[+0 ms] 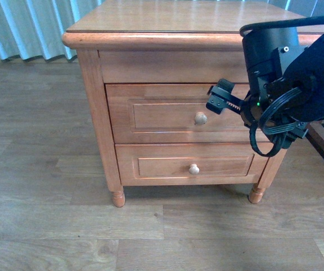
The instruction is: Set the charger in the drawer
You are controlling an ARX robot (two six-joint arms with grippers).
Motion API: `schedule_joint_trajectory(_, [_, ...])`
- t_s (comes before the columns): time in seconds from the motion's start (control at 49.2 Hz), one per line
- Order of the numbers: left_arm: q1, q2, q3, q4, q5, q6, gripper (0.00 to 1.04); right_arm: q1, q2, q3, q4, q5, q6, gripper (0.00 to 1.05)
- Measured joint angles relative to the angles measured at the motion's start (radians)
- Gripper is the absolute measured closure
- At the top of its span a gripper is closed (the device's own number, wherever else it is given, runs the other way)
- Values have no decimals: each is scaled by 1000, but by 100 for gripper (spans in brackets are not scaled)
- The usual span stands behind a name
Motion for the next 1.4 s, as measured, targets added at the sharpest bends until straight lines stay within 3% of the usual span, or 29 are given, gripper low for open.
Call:
schedule_joint_trajectory(0.203, [0, 0, 0, 0, 0, 0, 6, 0, -175, -129, 19, -97, -34, 8])
schedule_joint_trajectory(0.569, [0, 0, 0, 0, 0, 0, 6, -16, -608, -453, -39, -323, -246, 8])
schedule_joint_trajectory(0.854, [0, 0, 0, 0, 0, 0, 6, -94, -1128, -676, -219, -490, -436, 8])
schedule_joint_trajectory(1.24, [0, 0, 0, 0, 0, 0, 6, -167, -1711, -845, -553, -548, -466, 8])
schedule_joint_trajectory(1.403, [-1, 0, 0, 0, 0, 0, 6, -195, -1815, -880, -559, -537, -456, 8])
